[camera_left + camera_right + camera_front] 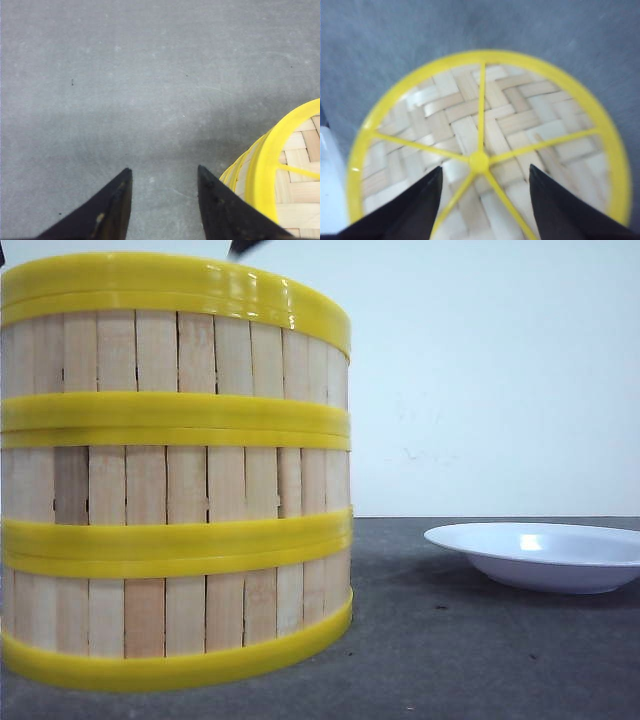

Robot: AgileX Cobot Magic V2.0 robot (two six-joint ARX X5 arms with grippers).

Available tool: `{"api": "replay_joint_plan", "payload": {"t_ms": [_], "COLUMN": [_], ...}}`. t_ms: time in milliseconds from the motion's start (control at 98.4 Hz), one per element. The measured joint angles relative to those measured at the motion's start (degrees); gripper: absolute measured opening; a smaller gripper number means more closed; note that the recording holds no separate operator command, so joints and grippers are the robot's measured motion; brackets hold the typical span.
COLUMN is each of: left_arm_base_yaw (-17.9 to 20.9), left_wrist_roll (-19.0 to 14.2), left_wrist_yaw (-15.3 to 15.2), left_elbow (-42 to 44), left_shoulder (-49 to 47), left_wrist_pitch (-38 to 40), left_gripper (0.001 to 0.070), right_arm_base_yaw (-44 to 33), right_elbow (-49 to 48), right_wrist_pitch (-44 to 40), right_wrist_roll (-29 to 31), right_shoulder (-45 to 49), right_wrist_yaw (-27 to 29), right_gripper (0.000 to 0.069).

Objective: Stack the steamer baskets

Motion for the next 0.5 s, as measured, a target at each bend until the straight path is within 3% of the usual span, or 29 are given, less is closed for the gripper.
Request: {"api": "replay_joint_plan", "payload": {"t_ms": [224, 498], "left_arm_base_yaw": [0.0, -0.1], "left_wrist_roll": [0.0, -1.2], "left_wrist_yaw": [0.0, 0.0], "left_elbow": [0.0, -2.3], "left_shoulder": [0.0, -3.2], "left_wrist_pitch": [-0.1, 1.0], "left_gripper": [0.0235, 0.0235], "right_arm_base_yaw": [-6.7, -19.1], "right_elbow": [-2.6, -24.4], "right_wrist_pitch": [-1.4, 2.3], "right_wrist_roll": [0.0, 0.6], "right_shoulder": [-10.6, -26.7], "right_wrist_yaw": [4.7, 5.7], "right_gripper": [0.0337, 0.0337]}}
